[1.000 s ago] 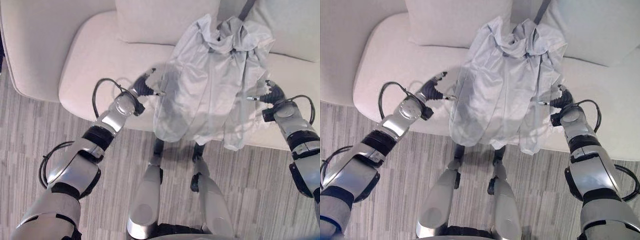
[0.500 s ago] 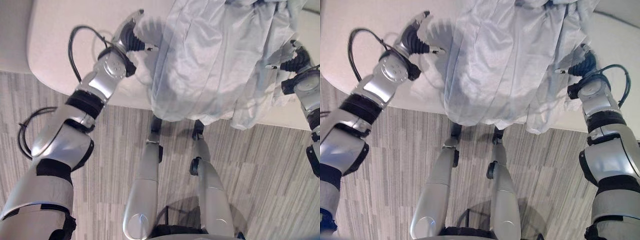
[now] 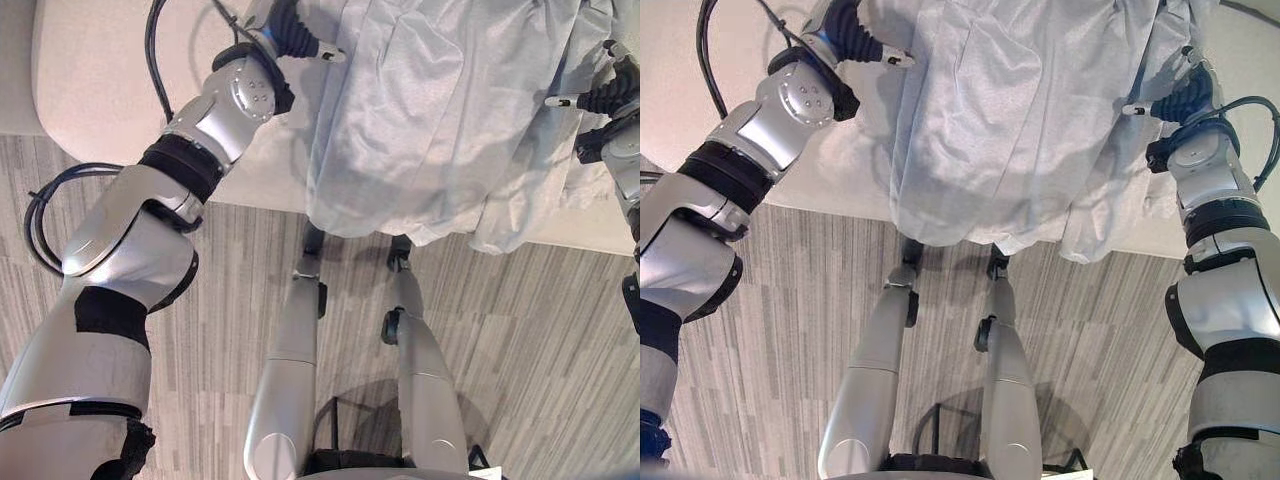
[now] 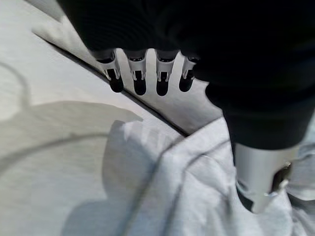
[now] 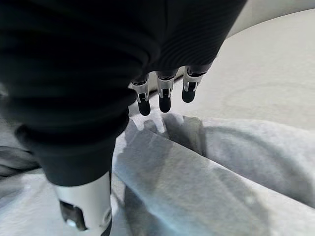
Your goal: Hang the clothes on the sofa on the clothes rack.
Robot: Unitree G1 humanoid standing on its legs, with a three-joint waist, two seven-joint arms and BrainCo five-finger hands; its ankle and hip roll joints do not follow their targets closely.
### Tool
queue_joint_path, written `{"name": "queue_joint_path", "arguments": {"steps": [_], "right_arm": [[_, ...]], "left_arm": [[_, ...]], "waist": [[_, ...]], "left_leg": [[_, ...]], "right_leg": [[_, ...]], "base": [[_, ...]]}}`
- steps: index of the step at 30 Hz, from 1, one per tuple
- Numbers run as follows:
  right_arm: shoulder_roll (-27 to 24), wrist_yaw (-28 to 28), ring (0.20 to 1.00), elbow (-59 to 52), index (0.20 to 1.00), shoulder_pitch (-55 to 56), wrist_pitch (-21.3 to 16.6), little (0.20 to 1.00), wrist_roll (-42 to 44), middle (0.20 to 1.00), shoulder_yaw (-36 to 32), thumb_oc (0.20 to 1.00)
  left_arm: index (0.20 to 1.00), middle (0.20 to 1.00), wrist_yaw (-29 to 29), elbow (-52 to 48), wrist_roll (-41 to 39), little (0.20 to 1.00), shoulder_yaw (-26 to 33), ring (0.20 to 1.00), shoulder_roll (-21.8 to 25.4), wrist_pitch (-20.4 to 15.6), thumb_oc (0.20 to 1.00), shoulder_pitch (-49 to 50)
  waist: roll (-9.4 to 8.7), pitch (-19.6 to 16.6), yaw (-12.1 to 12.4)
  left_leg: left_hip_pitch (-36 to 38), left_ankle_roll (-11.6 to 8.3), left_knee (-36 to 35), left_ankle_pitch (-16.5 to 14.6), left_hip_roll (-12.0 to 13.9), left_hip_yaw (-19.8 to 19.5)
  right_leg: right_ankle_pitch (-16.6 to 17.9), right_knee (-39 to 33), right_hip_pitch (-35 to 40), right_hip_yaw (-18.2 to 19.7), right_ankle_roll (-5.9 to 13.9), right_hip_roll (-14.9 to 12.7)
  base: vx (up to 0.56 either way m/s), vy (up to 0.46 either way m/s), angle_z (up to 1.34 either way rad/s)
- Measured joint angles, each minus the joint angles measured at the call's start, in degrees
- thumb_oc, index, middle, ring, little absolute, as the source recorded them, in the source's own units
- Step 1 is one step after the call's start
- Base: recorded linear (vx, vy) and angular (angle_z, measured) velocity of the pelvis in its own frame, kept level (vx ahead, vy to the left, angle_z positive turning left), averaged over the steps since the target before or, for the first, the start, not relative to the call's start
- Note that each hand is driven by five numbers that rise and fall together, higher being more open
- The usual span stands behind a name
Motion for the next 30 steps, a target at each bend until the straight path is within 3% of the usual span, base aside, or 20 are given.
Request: {"name": "queue_joint_path", "arguments": {"steps": [3, 19, 21, 30], "right_arm": [[0.3, 0.0, 1.000, 1.6, 1.000, 0.0, 0.0, 1.000, 0.4, 1.000, 0.7, 1.000], [1.0, -2.3, 1.000, 3.6, 1.000, 1.7, -1.0, 1.000, 1.5, 1.000, 0.5, 1.000], [1.2, -2.7, 1.000, 3.6, 1.000, 3.5, -1.1, 1.000, 1.5, 1.000, -0.9, 1.000], [2.3, -4.3, 1.000, 1.9, 1.000, 3.9, -0.7, 1.000, 1.5, 1.000, -1.3, 1.000]], "left_arm": [[1.000, 1.000, 0.3, 1.8, -0.1, 1.000, -1.6, 1.000, -1.0, 0.0, 1.000, -0.6], [1.000, 1.000, 2.4, 2.2, -0.1, 1.000, -1.7, 1.000, -5.5, 0.0, 1.000, -1.6], [1.000, 1.000, 3.6, 2.5, -0.2, 1.000, 4.4, 1.000, -9.4, 0.0, 1.000, 1.4], [1.000, 1.000, 5.1, 8.0, -0.2, 1.000, 0.1, 1.000, -13.6, -0.1, 1.000, -0.3]], "waist": [[0.00, 0.0, -0.3], [0.22, -0.1, -0.8], [0.49, -0.4, -0.4], [1.03, -1.4, -0.5]], "left_leg": [[-0.6, -0.12, -0.1, 0.1, 0.1, -0.2], [-2.1, -0.95, -2.3, 1.3, 0.1, -2.0], [-1.4, -1.02, -3.0, 1.3, 0.2, -2.4], [-0.8, -1.87, -5.2, 2.8, 0.5, -2.9]], "right_leg": [[0.5, 0.0, -0.5, -0.3, 0.66, 0.1], [-0.1, 0.1, -2.2, -2.3, -0.01, 0.1], [-0.6, 0.5, -1.6, -2.7, -0.17, 0.1], [-1.1, 1.4, -2.4, -3.7, -0.76, 0.3]], "base": [[0.02, -0.037, 0.03], [0.03, -0.058, 0.05], [0.01, -0.040, 0.06], [0.01, -0.048, 0.03]]}}
